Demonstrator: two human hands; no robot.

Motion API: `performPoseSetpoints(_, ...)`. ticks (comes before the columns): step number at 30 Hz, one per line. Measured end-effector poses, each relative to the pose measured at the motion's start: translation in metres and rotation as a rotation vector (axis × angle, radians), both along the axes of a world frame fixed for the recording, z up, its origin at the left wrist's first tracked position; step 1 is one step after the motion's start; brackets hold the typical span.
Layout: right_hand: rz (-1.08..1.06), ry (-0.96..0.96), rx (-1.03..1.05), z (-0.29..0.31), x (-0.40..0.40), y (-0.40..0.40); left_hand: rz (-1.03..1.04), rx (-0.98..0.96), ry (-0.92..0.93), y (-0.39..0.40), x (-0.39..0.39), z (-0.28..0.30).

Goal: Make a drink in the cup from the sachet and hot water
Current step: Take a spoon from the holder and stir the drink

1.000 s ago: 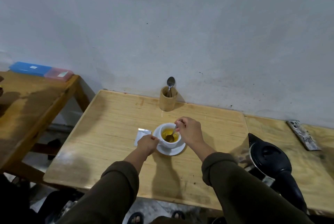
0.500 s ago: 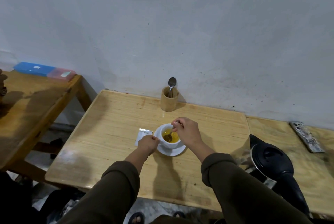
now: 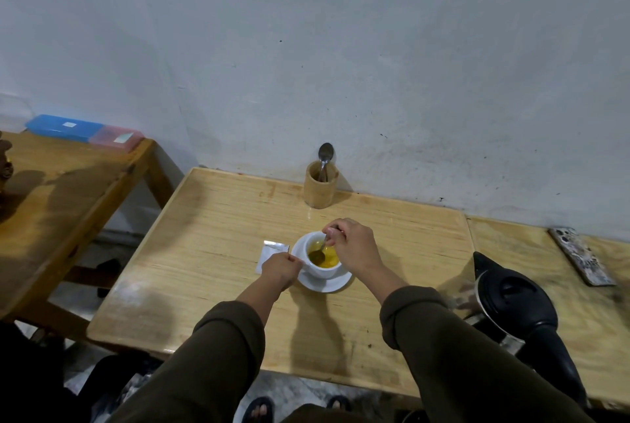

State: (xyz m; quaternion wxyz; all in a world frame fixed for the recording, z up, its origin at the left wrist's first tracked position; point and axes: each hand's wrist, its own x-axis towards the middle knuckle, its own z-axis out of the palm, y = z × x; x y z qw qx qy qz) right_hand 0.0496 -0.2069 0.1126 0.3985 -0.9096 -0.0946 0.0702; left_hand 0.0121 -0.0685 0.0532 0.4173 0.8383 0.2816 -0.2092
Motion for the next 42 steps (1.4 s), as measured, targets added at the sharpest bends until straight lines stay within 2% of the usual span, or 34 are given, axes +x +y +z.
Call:
performPoseSetpoints(5,-0.031,-0.073,-0.136,0.0018,0.006,-0.0026,-0.001,-0.008,0.02,0.0011,0.0011,0.0023)
performPoseSetpoints(14,-0.011,-0.001,-0.018,-0.0014,0.0056,-0.0015,-0.005,-0.033,0.026,0.0017,0.0022,0.0056)
performPoseSetpoints(20,-0.005,-0.065,-0.143,-0.0017,0.0095,-0.0019,-0.008,-0.027,0.029,0.0017,0.0028,0.0068)
performPoseSetpoints(24,0.004,-0.089,-0.113,-0.0022,0.0079,-0.0021,-0.026,-0.018,0.033,0.0024,0.0022,0.0069)
performPoseSetpoints(30,0.012,0.029,-0.011,-0.0015,0.0079,-0.0002,0.001,-0.03,0.028,0.0018,0.0018,0.0062)
performPoseSetpoints(36,0.008,-0.047,-0.125,-0.0016,0.0103,-0.0031,0.004,-0.027,0.021,0.0014,0.0027,0.0064)
performPoseSetpoints(42,0.03,-0.046,-0.086,-0.0021,0.0062,-0.0024,-0.018,0.0,0.014,0.0019,0.0022,0.0068)
